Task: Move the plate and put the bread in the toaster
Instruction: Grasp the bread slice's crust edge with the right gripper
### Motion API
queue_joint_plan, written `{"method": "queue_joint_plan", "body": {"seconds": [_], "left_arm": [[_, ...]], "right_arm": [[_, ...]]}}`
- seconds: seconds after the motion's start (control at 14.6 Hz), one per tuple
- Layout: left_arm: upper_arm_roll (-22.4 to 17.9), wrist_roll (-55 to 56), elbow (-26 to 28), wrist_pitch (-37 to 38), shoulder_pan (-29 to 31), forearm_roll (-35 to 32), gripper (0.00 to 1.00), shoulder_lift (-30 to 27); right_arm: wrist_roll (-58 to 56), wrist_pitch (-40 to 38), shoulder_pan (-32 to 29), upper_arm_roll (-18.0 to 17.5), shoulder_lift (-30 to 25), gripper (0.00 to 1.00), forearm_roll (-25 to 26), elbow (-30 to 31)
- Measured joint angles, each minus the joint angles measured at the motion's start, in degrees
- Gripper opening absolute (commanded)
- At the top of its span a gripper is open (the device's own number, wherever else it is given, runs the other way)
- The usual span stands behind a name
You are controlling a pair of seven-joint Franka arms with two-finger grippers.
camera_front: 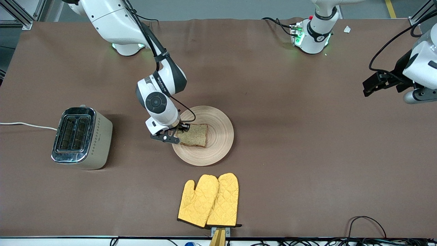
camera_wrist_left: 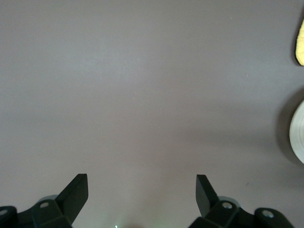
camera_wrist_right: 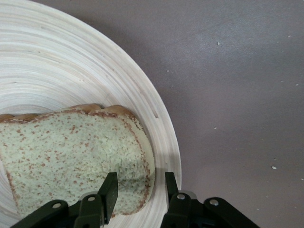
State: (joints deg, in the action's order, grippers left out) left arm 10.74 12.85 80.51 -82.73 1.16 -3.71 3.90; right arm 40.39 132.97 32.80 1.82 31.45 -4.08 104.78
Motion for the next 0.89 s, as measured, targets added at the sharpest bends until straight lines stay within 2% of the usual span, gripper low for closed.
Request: {"method": "queue_joint_plan", "body": {"seconds": [0.27,0.41,0.69,0.76,0.89], "left_arm": [[0.0,-0.2,4.0,0.4,-0.5,0.6,1.0,-3.9],[-0.3,-0.2,4.5,0.4,-0.4,1.2,1.0,-4.2],[-0.4,-0.2,4.9,0.4,-0.3,1.4,1.0,-4.2],[-0.4,-0.2,4.9,0.4,-0.3,1.4,1.0,-4.2],[-0.4,-0.2,4.9,0.4,-0.3,1.4,1.0,-4.2]], "right_arm": [[0.3,0.2,0.2,0.0,0.9,0.4,0.0,-0.7],[0.5,0.2,0.2,0.0,0.9,0.32,0.0,-0.8],[0.6,0.2,0.2,0.1,0.9,0.04,0.0,-0.8],[0.6,0.2,0.2,0.1,0.9,0.01,0.0,-0.8],[0.6,0.2,0.2,0.1,0.9,0.0,0.1,-0.8]]}}
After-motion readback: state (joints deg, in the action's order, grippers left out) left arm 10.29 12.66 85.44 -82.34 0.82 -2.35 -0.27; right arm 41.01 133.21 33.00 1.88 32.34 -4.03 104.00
